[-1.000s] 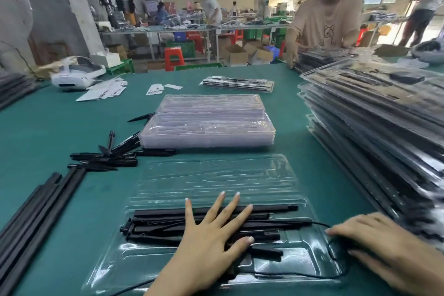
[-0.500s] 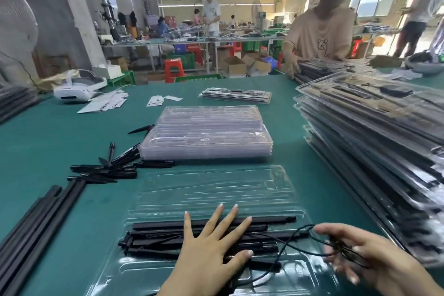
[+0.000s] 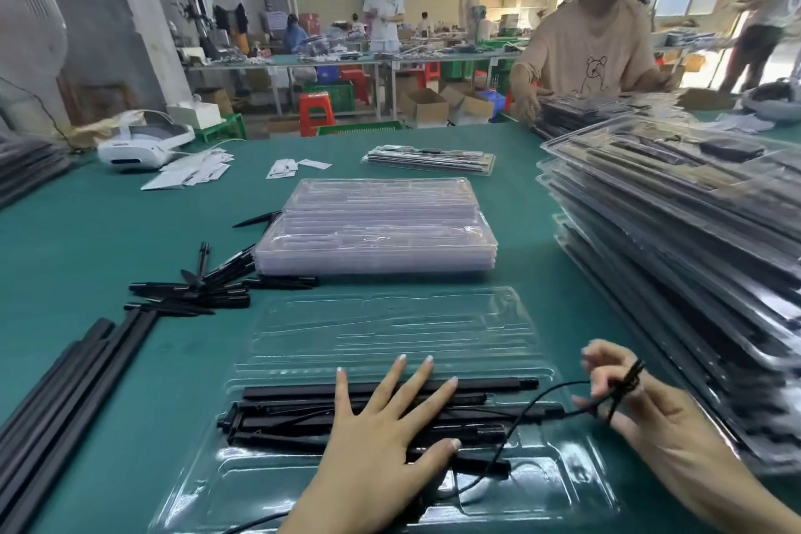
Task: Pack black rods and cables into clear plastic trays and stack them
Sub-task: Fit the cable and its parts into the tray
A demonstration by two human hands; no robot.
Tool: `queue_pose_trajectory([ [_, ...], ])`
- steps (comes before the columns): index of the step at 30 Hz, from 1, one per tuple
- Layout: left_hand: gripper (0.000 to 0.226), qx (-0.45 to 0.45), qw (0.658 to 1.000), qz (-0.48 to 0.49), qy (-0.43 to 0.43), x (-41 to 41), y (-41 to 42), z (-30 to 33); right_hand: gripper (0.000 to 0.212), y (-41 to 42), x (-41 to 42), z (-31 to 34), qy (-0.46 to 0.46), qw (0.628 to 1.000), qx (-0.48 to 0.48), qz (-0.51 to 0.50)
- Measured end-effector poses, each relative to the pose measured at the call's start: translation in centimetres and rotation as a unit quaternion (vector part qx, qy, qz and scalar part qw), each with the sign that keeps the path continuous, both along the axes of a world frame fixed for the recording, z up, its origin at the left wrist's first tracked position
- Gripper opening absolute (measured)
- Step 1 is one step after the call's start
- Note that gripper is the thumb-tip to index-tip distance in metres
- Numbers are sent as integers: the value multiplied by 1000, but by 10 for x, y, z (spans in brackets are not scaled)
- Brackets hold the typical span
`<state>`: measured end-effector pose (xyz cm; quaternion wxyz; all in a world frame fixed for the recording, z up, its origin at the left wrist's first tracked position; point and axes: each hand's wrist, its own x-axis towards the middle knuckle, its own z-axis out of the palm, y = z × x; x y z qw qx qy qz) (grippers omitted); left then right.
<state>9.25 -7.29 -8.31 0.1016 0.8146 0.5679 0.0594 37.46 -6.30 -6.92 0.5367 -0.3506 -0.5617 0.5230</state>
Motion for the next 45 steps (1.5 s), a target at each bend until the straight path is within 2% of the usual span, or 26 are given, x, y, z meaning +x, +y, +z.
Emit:
queue_pose_trajectory([
  [3, 49, 2, 1000, -5, -2, -1, -1, 0, 53, 4, -6, 2, 50, 993, -23, 108],
  [5, 49, 3, 1000, -4, -4, -1, -1, 0, 54, 8, -7, 3, 75, 991, -36, 106],
  [6, 50, 3, 1000, -5, -2, -1, -1, 1, 50, 9, -6, 5, 50, 993, -20, 104],
  [7, 49, 4, 1000, -6, -2, -1, -2, 1, 41, 7, -7, 10, -8, 997, 11, 80],
  [8, 49, 3, 1000, -6, -3, -1, -2, 1, 27, 5, -8, 14, -106, 990, 68, 59],
  [9, 49, 2, 1000, -6, -4, -1, -2, 1, 14, 5, -7, 16, -199, 971, 120, 53],
  [12, 49, -1, 1000, -4, -2, -1, -2, 2, 12, 4, -4, 11, -423, 875, 224, 69],
  [14, 49, 0, 1000, -3, -3, -1, -2, 3, 25, 1, -6, 7, -516, 809, 273, 69],
  [15, 49, 0, 1000, -3, -3, -1, -3, 3, 29, -1, -7, 6, -541, 792, 278, 60],
  [19, 48, 0, 1000, -1, -4, -1, -4, 4, 46, -11, -17, 8, -556, 809, 179, 62],
  [21, 48, 0, 1000, 0, -1, -1, -4, 5, 52, -14, -18, 9, -569, 804, 162, 60],
  [24, 48, 0, 1000, 1, 0, 0, -5, 5, 53, -15, -25, 11, -547, 820, 144, 90],
  [29, 49, -7, 1000, -2, 6, 0, -4, 5, 38, -15, -36, 12, -518, 841, 113, 113],
  [34, 48, -28, 1000, -3, -9, 0, 0, 3, 6, -17, -45, 12, -455, 882, 83, 90],
  [37, 47, -50, 998, 2, -41, 3, 3, 5, 26, -17, -53, 11, -392, 919, 28, 33],
  [38, 49, -54, 997, 5, -57, 4, 3, 7, 33, -17, -55, 8, -390, 921, 15, 8],
  [39, 51, -55, 996, 8, -75, 6, 3, 7, 37, -19, -57, 5, -416, 908, 31, -30],
  [42, 50, -45, 993, 7, -106, 9, -1, 8, 35, -25, -63, -6, -518, 809, 207, -187],
  [43, 46, -40, 993, 7, -107, 9, -2, 8, 35, -29, -64, -9, -519, 789, 250, -211],
  [45, 40, -31, 994, 9, -106, 9, -3, 7, 44, -33, -63, -15, -507, 779, 302, -213],
])
